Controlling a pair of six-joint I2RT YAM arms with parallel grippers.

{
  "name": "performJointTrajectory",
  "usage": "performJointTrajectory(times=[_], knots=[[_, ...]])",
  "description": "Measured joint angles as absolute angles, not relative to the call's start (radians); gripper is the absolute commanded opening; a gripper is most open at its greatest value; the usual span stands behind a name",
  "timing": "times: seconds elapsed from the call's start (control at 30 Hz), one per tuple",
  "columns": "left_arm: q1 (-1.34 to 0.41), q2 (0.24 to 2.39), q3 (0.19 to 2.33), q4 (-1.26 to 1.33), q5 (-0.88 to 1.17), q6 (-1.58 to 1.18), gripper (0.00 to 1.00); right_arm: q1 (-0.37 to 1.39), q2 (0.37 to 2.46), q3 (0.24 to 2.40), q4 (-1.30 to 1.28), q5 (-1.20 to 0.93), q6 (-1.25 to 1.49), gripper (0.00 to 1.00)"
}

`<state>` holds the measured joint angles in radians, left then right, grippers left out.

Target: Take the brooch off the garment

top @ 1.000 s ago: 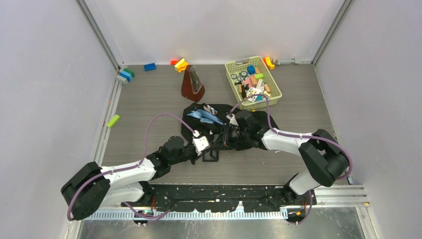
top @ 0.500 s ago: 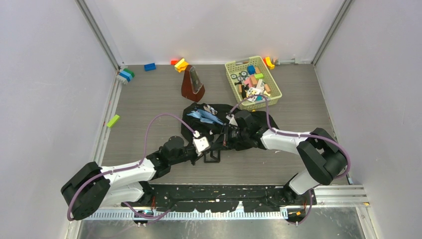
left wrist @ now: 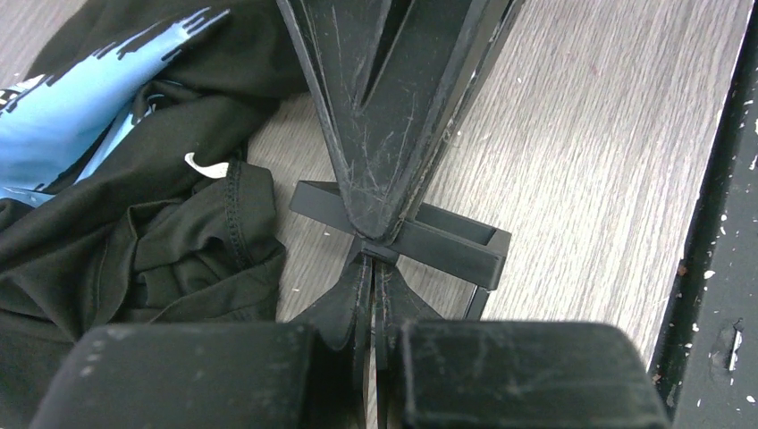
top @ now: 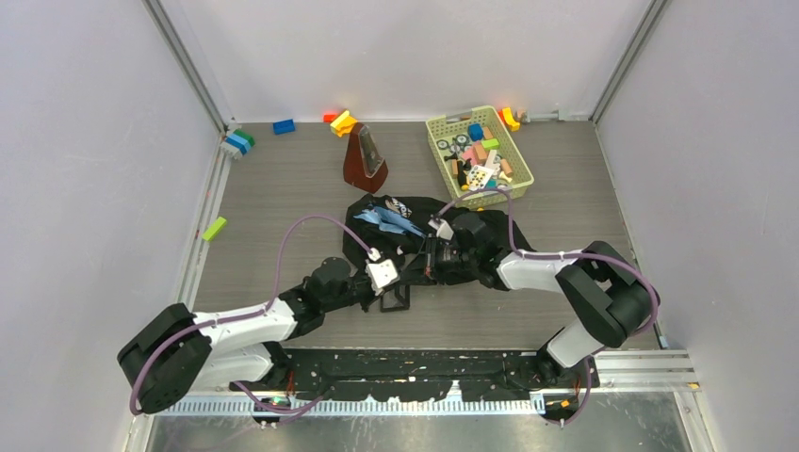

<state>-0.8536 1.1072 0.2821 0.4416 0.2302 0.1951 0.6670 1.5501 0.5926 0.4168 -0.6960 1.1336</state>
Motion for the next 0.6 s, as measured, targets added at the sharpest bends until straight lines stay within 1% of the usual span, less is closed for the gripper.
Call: performJointTrajectory(times=[0.37,0.6], knots=[[-0.855,1.170,0.329,0.379,0.190,0.196,0.00,0.611,1.588,0.509,0.553,-0.731,1.168,0.01],[-0.855,1.182,0.342,0.362,0.190,0.197,0.00,0.561,1.642,0.442,0.749,-0.795,1.229,0.01]])
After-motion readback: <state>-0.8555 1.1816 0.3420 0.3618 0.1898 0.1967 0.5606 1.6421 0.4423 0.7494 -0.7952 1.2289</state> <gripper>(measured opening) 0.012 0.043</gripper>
